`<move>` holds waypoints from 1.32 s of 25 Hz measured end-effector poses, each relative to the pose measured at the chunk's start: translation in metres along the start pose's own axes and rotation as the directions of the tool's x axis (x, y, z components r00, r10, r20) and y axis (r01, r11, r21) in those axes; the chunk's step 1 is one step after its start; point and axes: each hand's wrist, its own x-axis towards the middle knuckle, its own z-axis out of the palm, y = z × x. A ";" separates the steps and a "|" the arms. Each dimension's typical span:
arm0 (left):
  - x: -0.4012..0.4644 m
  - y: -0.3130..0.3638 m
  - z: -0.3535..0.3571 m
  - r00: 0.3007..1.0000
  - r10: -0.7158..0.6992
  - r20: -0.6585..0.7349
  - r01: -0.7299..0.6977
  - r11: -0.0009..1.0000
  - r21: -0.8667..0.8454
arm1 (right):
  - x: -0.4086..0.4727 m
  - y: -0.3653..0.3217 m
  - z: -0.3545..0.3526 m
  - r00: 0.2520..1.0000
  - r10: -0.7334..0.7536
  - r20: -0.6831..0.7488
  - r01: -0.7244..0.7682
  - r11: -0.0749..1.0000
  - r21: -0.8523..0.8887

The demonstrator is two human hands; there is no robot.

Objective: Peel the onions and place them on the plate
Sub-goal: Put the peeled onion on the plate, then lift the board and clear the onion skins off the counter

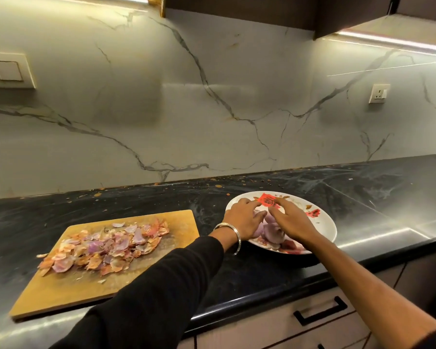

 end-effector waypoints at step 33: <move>-0.202 -0.232 -0.156 0.858 -0.506 -0.089 0.513 0.850 0.117 | -0.055 -0.219 0.203 0.885 -0.277 0.374 0.236 0.960 0.152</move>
